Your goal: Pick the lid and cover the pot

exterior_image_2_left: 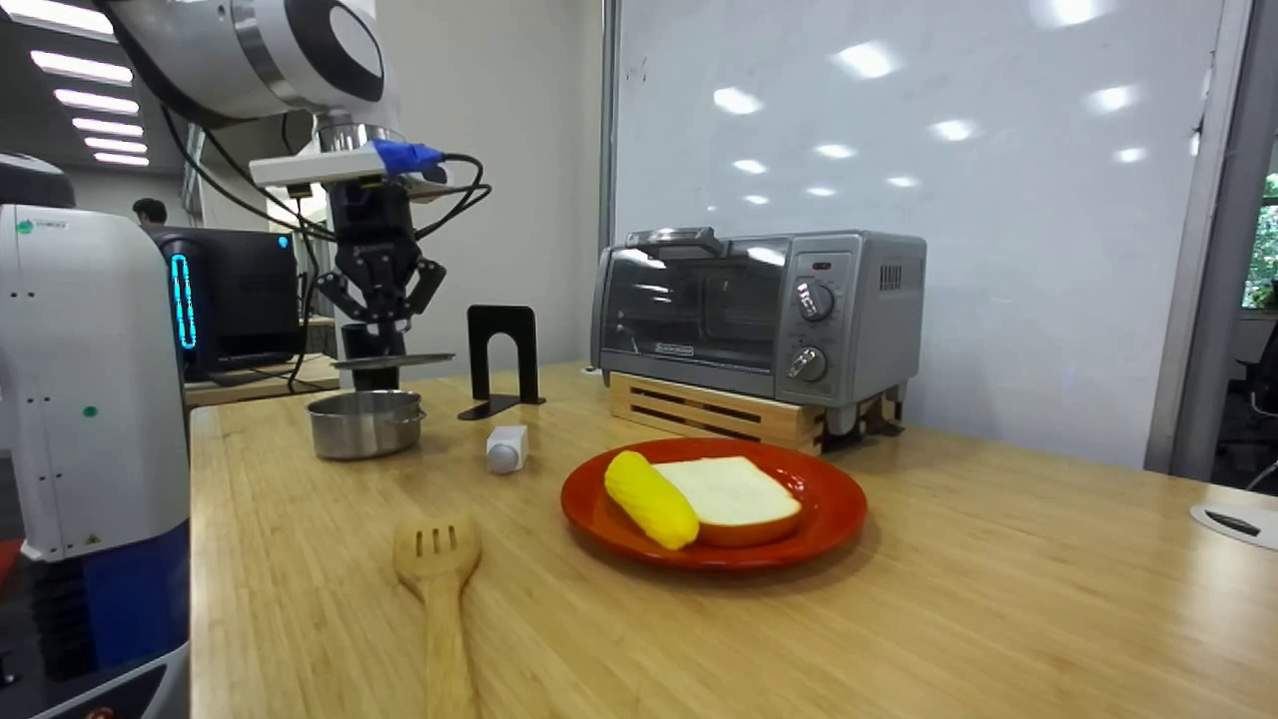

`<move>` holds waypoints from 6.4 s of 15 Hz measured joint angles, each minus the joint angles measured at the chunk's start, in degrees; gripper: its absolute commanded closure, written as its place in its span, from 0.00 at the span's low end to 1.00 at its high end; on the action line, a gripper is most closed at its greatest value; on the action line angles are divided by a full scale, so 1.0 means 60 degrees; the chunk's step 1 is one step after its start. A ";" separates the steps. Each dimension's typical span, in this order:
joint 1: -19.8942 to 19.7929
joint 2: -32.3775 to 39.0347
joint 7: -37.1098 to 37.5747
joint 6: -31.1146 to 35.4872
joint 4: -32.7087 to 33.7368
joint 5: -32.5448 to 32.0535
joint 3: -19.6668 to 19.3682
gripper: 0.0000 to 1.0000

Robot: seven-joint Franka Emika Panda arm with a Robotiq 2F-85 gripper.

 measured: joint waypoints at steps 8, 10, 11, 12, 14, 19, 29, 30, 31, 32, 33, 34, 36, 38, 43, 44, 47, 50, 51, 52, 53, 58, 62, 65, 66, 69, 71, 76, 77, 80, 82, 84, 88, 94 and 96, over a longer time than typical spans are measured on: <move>0.0379 0.1127 -0.0087 0.0085 0.0585 -0.0655 0.0292 0.99; 0.0484 0.1308 -0.0093 0.0101 0.0683 -0.0785 0.0338 0.99; 0.0537 0.1378 -0.0097 0.0118 0.0726 -0.0850 0.0359 0.99; 0.0585 0.1439 -0.0112 0.0166 0.0758 -0.0897 0.0388 0.99; 0.0642 0.1494 -0.0217 0.0363 0.0770 -0.0908 0.0455 0.99; 0.0666 0.1458 -0.0788 0.0969 0.0769 -0.0847 0.0565 0.99; 0.0521 0.1414 -0.2656 0.1369 0.0704 0.0684 0.0565 0.99; 0.0499 0.1412 -0.2695 0.1368 0.0684 0.0686 0.0565 0.99; 0.0472 0.1410 -0.2718 0.1367 0.0662 0.0686 0.0565 0.99; 0.0442 0.1408 -0.2737 0.1367 0.0638 0.0686 0.0564 0.99; 0.0411 0.1407 -0.2759 0.1367 0.0613 0.0686 0.0563 0.99; 0.0379 0.1407 -0.2776 0.1367 0.0586 0.0686 0.0562 0.99; 0.0325 0.1406 -0.2807 0.1367 0.0531 0.0686 0.0560 0.99; 0.0288 0.1406 -0.2832 0.1367 0.0476 0.0686 0.0557 0.99; 0.0240 0.1406 -0.2895 0.1367 0.0379 0.0684 0.0554 0.99; 0.0237 0.1406 -0.2912 0.1367 0.0366 0.0683 0.0554 0.99; 0.0235 0.1406 -0.2998 0.1367 0.0348 0.0676 0.0554 0.99; 0.0235 0.1406 -0.3103 0.1367 0.0348 0.0663 0.0554 0.99; 0.0236 0.1406 -0.3134 0.1367 0.0348 0.0658 0.0555 0.99; 0.0236 0.1406 -0.3161 0.1368 0.0348 0.0655 0.0555 0.99; 0.0237 0.1406 -0.3188 0.1369 0.0348 0.0652 0.0556 0.99; 0.0269 0.1406 -0.3241 0.1376 0.0348 0.0596 0.0577 0.99; 0.0298 0.1406 -0.3313 0.1436 0.0347 0.0504 0.0586 0.99; 0.0304 0.1407 -0.3337 0.1535 0.0334 0.0309 0.0586 0.99; 0.0305 0.1407 -0.3341 0.1562 0.0329 0.0243 0.0586 0.99; 0.0305 0.1411 -0.3450 0.1623 0.0307 0.0198 0.0586 0.99; 0.0305 0.1414 -0.3552 0.1678 0.0293 0.0199 0.0588 0.99; 0.0305 0.1416 -0.3739 0.1951 0.0221 0.0199 0.0664 0.99; 0.0305 0.1416 -0.3767 0.1984 0.0212 0.0199 0.0684 0.99; 0.0305 0.1416 -0.3845 0.2052 0.0191 0.0199 0.0713 0.99; 0.0305 0.1416 -0.3878 0.2097 0.0176 0.0199 0.0713 0.99; 0.0305 0.1416 -0.3893 0.2167 0.0159 0.0200 0.0714 0.99; 0.0305 0.1416 -0.3961 0.2325 0.0114 0.0209 0.0714 0.84; 0.0305 0.1416 -0.4193 0.2404 0.0095 0.0233 0.0714 0.37; 0.0305 0.1416 -0.4252 0.2423 0.0093 0.0236 0.0714 0.23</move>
